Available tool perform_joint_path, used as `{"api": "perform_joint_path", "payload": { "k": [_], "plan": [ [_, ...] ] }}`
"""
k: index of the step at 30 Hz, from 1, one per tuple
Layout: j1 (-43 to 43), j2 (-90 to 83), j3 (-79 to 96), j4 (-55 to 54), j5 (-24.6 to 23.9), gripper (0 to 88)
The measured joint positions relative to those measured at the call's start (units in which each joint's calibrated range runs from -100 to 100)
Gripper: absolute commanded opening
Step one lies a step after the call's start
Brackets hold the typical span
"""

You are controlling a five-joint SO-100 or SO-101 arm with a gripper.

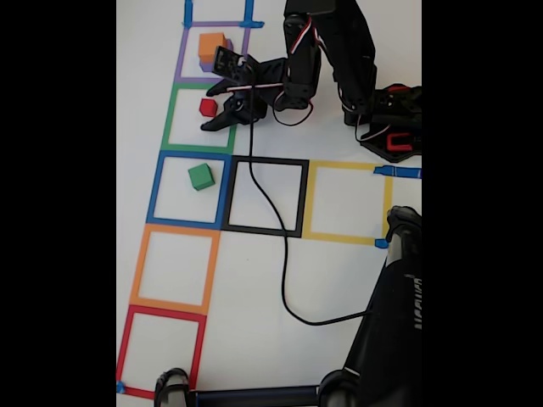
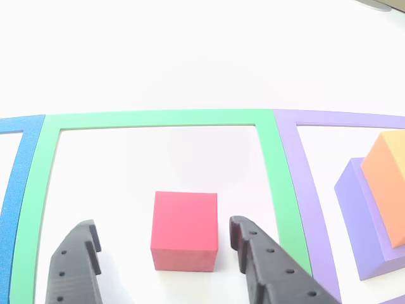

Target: Tower of hanoi

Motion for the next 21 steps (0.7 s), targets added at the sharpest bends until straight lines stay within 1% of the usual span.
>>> {"api": "perform_joint_path", "payload": {
  "k": [9, 21],
  "plan": [
    [-0.7, 0.8, -0.3, 0.0, 0.0, 12.4],
    [-1.1, 1.0, -0.3, 0.0, 0.0, 7.3]
  ]
}}
